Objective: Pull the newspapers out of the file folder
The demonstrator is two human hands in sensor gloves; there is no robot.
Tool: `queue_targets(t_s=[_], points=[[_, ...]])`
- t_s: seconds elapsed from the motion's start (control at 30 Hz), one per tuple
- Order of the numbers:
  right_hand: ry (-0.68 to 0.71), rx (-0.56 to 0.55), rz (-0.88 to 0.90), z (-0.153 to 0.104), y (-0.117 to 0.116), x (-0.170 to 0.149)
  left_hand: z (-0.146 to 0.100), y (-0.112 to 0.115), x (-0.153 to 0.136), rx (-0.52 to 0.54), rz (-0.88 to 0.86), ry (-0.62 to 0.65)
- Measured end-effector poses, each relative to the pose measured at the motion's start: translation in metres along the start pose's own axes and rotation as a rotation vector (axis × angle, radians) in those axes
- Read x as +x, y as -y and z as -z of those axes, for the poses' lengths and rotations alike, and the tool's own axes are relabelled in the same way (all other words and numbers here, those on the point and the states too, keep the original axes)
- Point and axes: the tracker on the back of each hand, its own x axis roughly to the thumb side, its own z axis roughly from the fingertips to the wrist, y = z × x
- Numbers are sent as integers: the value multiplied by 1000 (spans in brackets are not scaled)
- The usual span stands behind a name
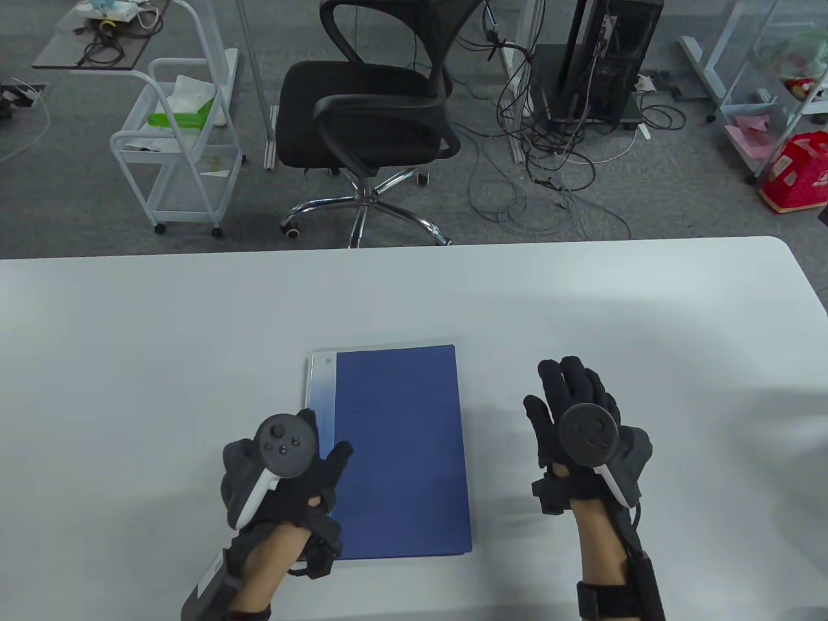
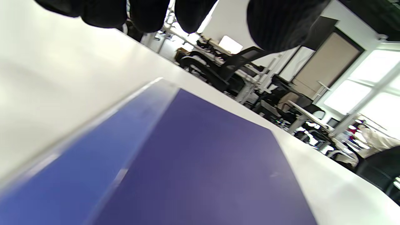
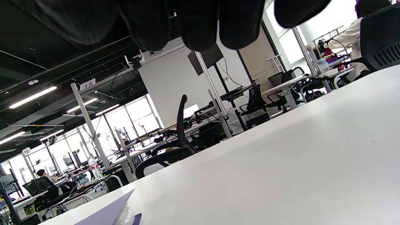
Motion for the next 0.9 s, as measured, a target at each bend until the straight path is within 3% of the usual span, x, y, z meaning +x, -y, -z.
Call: queue_targets(t_s=[0.23,0.4,0.6,0.67,0.8,0.9], points=[[5,-4,-12,0,1,0,28,49,59,-61,150,72],[6,-6,-3,1,1,0,49,104,88,-111,215,53],[-5,-6,20,2,0,-2,65,152,108,-284,293,-110],[-10,-2,28,2,0,-3,67,163,112,-363,310,-171],[-16,3,40,3,0,-4,68,165,118,-268,338,-163],[-22,-3,47,3,3,-6,63,153,122,-225,307,-119]])
